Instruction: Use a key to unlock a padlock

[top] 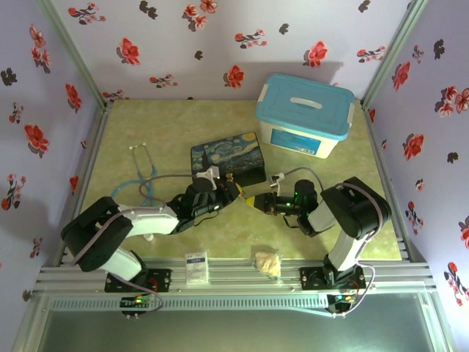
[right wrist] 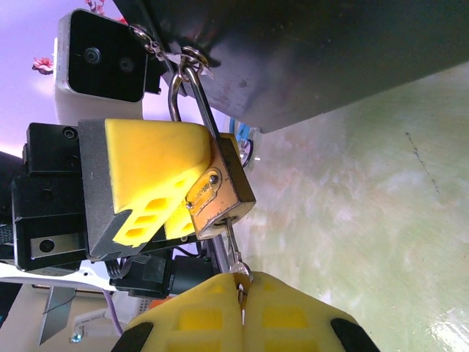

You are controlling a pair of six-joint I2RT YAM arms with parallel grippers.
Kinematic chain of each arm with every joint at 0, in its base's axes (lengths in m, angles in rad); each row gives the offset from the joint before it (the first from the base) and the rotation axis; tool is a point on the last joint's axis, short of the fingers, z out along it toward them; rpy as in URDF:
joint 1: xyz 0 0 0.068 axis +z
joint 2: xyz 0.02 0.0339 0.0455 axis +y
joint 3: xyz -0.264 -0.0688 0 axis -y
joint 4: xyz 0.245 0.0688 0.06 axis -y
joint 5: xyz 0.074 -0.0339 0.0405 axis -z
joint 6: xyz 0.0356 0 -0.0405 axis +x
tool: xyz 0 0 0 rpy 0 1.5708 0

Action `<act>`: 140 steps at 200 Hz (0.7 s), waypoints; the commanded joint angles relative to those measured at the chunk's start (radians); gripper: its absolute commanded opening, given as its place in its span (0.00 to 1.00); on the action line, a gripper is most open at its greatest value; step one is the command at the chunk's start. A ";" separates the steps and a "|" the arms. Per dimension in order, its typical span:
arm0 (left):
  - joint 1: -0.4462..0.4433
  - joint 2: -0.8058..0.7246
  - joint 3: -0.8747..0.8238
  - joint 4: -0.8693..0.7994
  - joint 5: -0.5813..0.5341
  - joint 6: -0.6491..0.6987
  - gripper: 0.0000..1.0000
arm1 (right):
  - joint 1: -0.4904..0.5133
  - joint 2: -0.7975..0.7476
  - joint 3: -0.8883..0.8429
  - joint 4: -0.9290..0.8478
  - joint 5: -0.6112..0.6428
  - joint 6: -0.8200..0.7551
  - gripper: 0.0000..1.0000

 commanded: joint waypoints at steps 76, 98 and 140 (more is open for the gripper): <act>-0.010 0.029 0.044 0.025 0.015 0.057 0.00 | 0.018 -0.024 0.022 0.062 0.039 0.000 0.00; -0.011 0.038 0.038 0.047 0.012 0.075 0.00 | 0.018 -0.030 0.033 0.062 0.021 0.018 0.00; -0.003 0.072 0.033 0.057 0.009 0.088 0.00 | 0.016 -0.052 0.054 0.061 -0.022 0.064 0.00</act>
